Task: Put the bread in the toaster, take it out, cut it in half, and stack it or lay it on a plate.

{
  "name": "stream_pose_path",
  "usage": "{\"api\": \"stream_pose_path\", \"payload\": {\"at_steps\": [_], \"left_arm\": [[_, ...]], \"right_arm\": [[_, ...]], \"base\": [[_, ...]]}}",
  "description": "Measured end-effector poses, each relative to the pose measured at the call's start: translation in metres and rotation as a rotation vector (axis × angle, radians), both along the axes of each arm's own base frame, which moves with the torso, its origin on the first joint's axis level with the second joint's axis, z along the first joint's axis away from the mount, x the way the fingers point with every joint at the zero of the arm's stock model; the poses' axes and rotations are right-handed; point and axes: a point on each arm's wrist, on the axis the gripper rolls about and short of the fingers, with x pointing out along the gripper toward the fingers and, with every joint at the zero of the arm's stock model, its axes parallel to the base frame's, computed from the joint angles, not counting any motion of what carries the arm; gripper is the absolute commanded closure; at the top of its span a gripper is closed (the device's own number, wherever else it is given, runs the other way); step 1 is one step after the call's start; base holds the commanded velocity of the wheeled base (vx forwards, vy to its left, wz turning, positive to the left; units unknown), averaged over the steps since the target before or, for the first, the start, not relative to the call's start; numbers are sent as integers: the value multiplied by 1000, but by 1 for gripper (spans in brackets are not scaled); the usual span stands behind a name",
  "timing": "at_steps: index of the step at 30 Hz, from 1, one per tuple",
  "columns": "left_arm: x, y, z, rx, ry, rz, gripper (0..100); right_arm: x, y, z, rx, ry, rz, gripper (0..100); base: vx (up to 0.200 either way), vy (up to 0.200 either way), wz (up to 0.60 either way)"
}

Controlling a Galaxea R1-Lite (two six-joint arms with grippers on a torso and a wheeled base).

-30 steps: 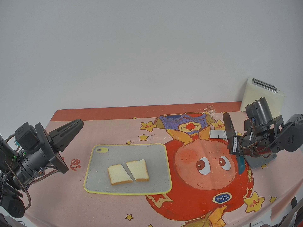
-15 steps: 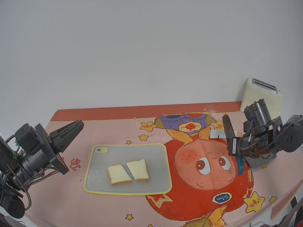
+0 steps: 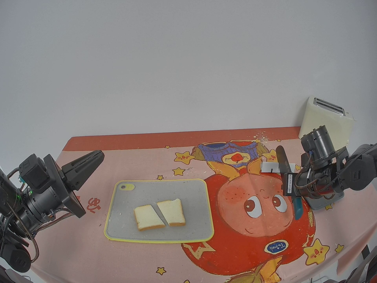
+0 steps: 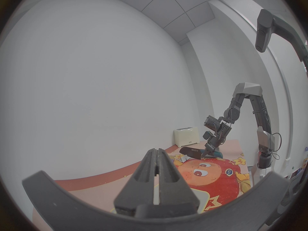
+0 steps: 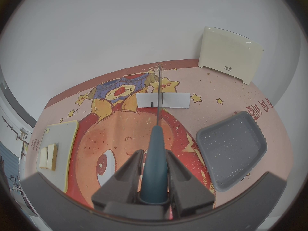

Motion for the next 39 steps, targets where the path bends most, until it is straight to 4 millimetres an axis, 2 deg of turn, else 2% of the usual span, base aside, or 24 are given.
{"api": "stream_pose_path", "payload": {"at_steps": [15,38,39], "left_arm": [[0,0,0,0,-1,0,100],[0,0,0,0,-1,0,100],[0,0,0,0,-1,0,100]], "right_arm": [[5,1,-12,-17,36,-6,100],[2,2,-18,-27,57,-1,100],[2,2,-18,-28,57,-2,0]], "base": [[0,0,0],[0,0,0],[0,0,0]]}}
